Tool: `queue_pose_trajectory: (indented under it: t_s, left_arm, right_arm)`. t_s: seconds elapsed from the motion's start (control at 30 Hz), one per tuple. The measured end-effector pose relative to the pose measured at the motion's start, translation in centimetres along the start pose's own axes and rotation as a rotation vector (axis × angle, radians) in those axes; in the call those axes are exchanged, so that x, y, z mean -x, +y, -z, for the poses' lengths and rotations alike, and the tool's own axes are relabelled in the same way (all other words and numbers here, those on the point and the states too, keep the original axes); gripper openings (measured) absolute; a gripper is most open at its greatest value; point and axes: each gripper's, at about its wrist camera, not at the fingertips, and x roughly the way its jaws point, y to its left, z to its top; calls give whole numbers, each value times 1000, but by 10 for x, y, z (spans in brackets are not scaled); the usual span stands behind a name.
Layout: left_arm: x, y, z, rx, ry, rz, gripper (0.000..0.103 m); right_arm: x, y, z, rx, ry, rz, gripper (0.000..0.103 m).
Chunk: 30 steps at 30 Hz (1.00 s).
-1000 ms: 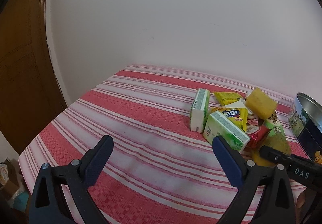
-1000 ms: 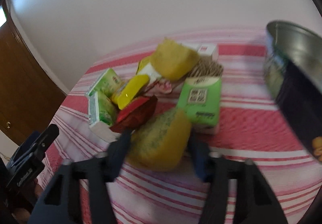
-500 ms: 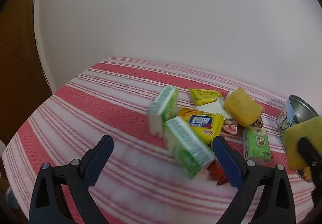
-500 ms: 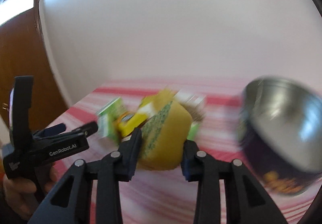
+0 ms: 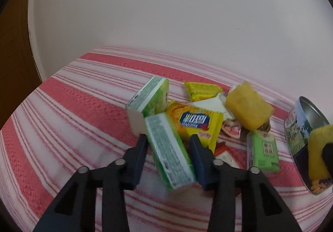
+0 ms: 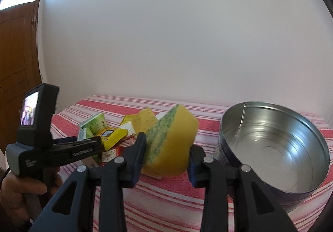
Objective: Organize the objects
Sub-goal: 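Grasp the green tissue pack with the left tool while the right tool grasps a yellow sponge, then carry the tissue pack and sponge over the metal tin and release both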
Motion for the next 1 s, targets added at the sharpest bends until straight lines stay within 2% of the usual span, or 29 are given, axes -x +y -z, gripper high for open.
queue_pose_trajectory:
  t_s: [0.13, 0.2, 0.37, 0.47, 0.67, 1.0]
  left_arm:
    - [6, 13, 4, 42, -5, 48, 29]
    - [9, 18, 4, 61, 1, 62, 28]
    - [20, 22, 11, 54, -9, 39, 27]
    - [32, 24, 9, 61, -36, 50, 27]
    - [64, -2, -3, -25, -151, 67, 27]
    - [68, -84, -14, -148, -191, 195, 27]
  right_arm:
    - [-1, -4, 0, -19, -6, 3, 36]
    - [0, -5, -1, -23, -10, 6, 36]
    - [7, -3, -1, -14, -40, 19, 36]
    - [11, -3, -2, -10, -64, 31, 36]
    - [29, -18, -8, -32, -147, 88, 36]
    - [43, -90, -11, -84, -187, 240, 36]
